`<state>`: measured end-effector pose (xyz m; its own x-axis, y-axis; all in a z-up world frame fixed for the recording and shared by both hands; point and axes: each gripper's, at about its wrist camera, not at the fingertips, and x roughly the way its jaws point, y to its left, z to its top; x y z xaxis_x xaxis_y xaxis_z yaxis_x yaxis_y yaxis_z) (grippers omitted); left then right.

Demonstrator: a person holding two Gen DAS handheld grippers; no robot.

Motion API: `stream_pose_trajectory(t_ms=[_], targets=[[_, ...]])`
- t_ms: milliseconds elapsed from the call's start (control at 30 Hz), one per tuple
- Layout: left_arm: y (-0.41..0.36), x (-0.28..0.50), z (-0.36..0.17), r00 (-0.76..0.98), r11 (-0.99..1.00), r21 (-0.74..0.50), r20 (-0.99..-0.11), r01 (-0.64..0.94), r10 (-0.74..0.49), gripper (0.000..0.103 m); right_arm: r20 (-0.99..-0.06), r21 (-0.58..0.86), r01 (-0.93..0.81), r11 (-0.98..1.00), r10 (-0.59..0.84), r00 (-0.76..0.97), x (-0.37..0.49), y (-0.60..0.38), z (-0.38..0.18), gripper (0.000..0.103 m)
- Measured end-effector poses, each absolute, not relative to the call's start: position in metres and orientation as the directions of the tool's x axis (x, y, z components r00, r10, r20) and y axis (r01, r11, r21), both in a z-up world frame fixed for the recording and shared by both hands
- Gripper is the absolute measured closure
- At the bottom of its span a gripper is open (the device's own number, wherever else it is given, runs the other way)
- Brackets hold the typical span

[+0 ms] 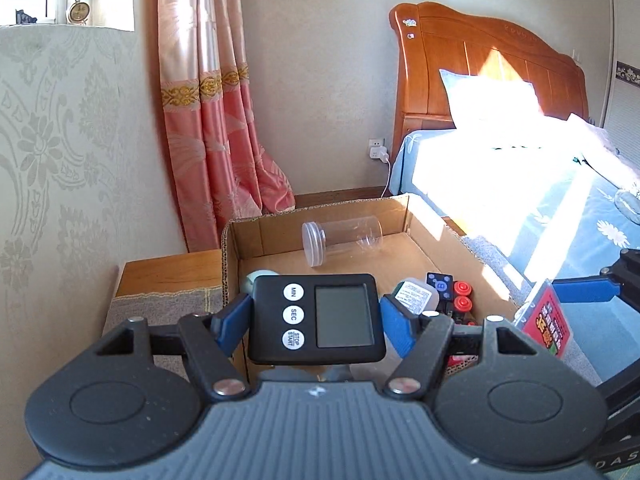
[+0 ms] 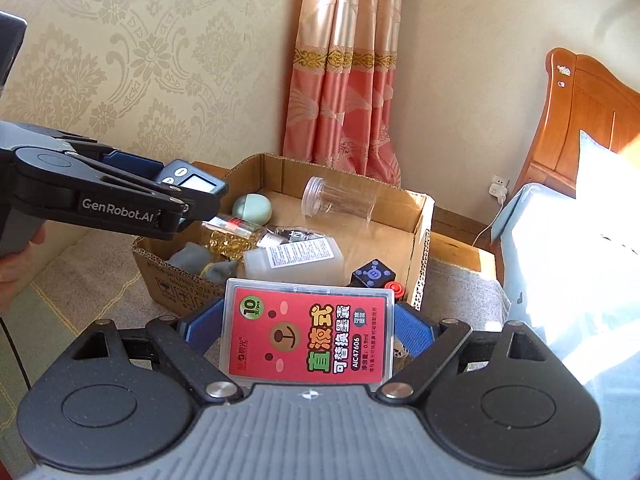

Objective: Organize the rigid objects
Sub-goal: 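Carry the black timer and pink card into the box and release both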

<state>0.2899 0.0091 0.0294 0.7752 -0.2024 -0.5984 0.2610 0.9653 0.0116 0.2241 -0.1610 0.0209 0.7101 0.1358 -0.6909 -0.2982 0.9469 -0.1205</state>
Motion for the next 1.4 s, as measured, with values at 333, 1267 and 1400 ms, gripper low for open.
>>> stream_pose_trajectory(t_ms=[333, 1267, 1400], targets=[[0.006, 0.331, 0.014, 0.835, 0.982, 0.055, -0.537, 0.182, -0.124, 0.003, -0.692, -0.108, -0.247, 0.963, 0.106, 0.714, 0.292, -0.182, 0.017, 0.011], [0.027, 0.229, 0.033, 0.795, 0.998, 0.044, -0.606, 0.041, -0.006, 0.001, -0.766, -0.149, -0.004, 0.989, -0.113, 0.633, 0.252, -0.162, 0.023, 0.000], [0.023, 0.220, 0.037, 0.779, 0.997, 0.070, -0.626, 0.026, 0.024, 0.001, -0.768, -0.109, 0.032, 0.993, -0.105, 0.632, 0.225, -0.163, 0.027, 0.000]])
